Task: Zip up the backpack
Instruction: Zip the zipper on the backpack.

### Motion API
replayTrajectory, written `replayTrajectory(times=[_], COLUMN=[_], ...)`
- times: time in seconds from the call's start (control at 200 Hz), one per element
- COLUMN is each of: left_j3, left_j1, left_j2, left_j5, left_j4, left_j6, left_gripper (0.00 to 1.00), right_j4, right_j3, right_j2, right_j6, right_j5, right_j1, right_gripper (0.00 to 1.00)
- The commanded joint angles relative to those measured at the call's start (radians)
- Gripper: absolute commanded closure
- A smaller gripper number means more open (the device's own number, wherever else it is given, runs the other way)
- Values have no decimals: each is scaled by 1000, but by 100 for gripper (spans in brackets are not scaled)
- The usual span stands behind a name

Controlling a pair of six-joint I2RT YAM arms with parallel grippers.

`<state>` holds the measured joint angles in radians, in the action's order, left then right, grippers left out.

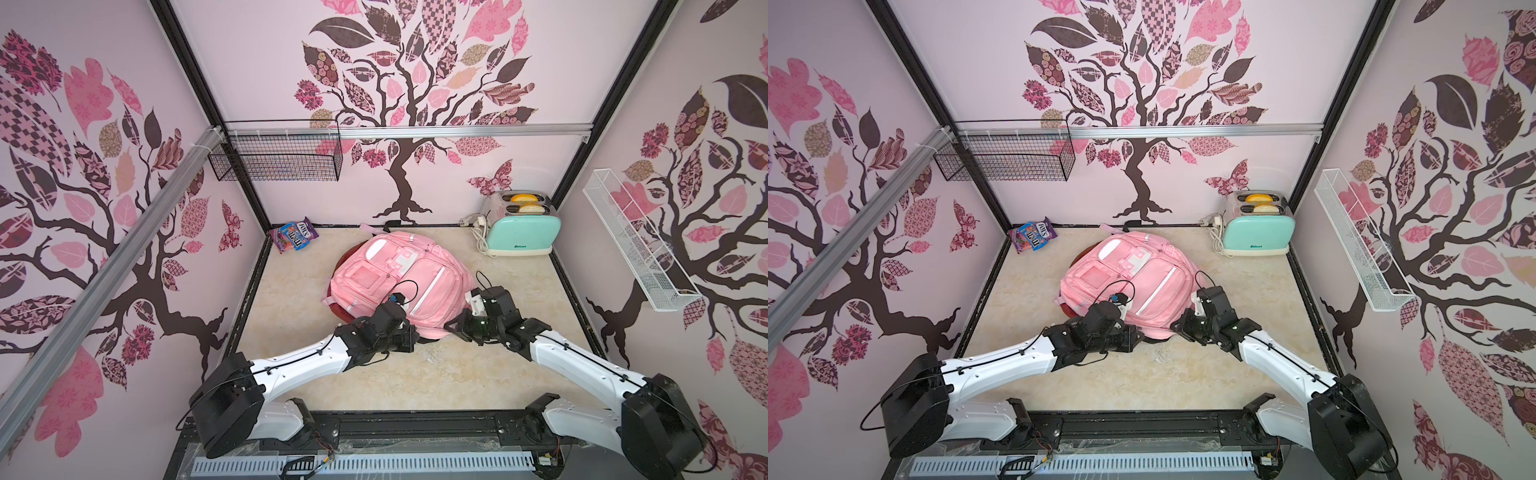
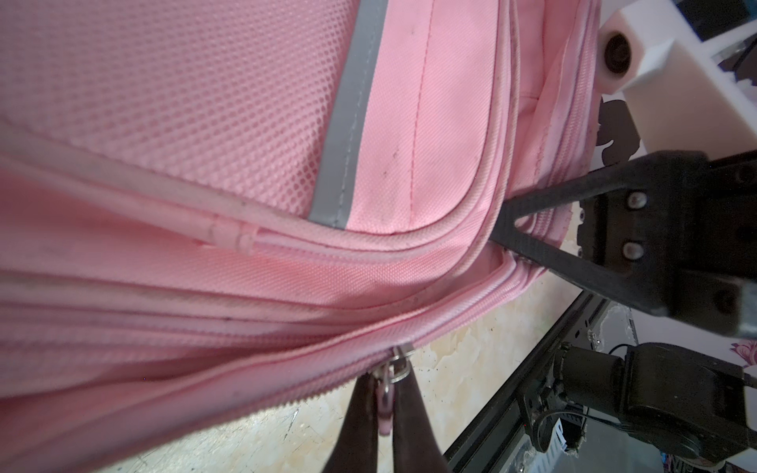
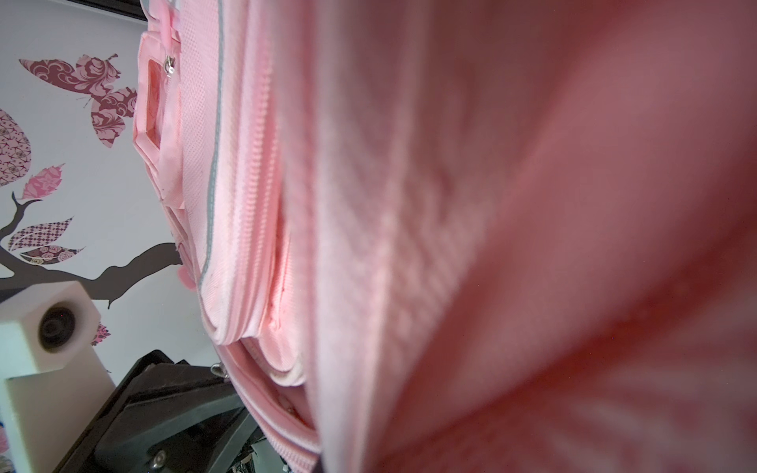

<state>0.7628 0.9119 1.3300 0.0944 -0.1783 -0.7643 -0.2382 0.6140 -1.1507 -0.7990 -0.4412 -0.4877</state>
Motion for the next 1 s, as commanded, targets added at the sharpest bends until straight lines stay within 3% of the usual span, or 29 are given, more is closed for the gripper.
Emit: replayTrajectory(times=[0.0, 0.99], left_j3=[7, 3], left_j1=[-14, -25], left_j2=[-11, -35], left_j5=[-38, -60], left_j4=[-5, -34], left_j6=[-4, -2], left_gripper=[100, 100], right_j4=[40, 34], right_j3=[21, 20], right_j2=[17, 25], right_j6=[37, 40], right_j5=[-12, -5], right_j1=[-6, -7], right_gripper=[100, 100])
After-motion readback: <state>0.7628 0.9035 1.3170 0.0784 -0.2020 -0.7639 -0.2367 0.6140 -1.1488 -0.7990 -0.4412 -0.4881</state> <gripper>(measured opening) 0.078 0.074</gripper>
